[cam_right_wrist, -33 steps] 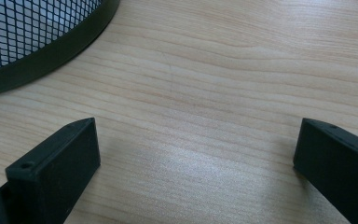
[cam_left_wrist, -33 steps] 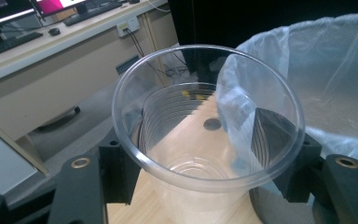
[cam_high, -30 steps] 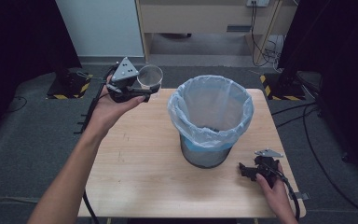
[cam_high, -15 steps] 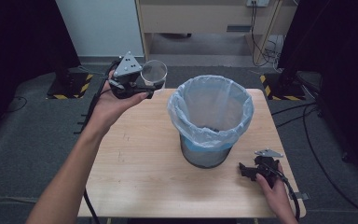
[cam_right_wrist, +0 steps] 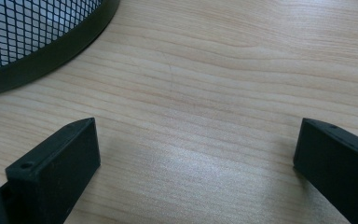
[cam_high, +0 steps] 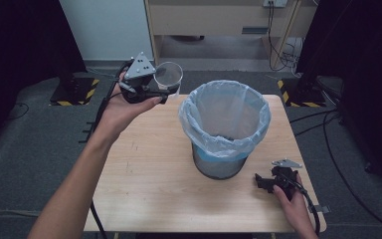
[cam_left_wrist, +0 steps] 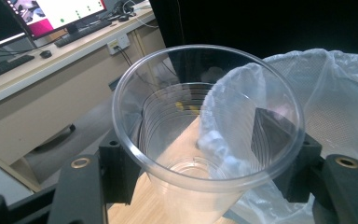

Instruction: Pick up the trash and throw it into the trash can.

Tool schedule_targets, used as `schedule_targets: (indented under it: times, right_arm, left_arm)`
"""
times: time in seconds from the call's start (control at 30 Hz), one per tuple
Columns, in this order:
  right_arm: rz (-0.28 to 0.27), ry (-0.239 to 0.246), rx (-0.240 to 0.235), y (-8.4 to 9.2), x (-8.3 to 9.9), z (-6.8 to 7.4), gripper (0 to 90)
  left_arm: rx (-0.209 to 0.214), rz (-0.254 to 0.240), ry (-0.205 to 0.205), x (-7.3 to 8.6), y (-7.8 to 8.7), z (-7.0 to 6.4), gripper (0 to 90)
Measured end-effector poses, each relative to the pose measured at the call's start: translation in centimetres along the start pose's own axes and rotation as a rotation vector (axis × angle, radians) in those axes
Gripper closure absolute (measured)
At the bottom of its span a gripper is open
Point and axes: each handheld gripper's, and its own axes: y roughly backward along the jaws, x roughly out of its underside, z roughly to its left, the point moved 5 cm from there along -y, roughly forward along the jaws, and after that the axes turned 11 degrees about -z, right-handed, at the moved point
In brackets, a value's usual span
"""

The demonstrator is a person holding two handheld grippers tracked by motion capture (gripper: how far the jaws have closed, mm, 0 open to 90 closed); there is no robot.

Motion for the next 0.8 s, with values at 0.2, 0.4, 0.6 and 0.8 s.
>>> schedule_targets:
  times: [0.2, 0.4, 0.6, 0.8]
  right_arm:
    - [0.000, 0.000, 0.000, 0.0, 0.0, 0.0, 0.3]
    - [0.000, 0.001, -0.002, 0.0, 0.0, 0.0, 0.3]
    - [0.000, 0.001, -0.002, 0.0, 0.0, 0.0, 0.3]
    - [0.000, 0.001, -0.002, 0.0, 0.0, 0.0, 0.4]
  left_arm:
    - [0.008, 0.000, 0.001, -0.3, -0.2, -0.1, 35.0]
    - [0.016, -0.004, 0.012, -0.5, -0.5, -0.1, 35.1]
    - [0.026, 0.000, 0.010, -0.6, -0.7, -0.3, 35.0]
    - [0.039, -0.002, 0.011, -0.7, -1.1, -0.7, 35.0]
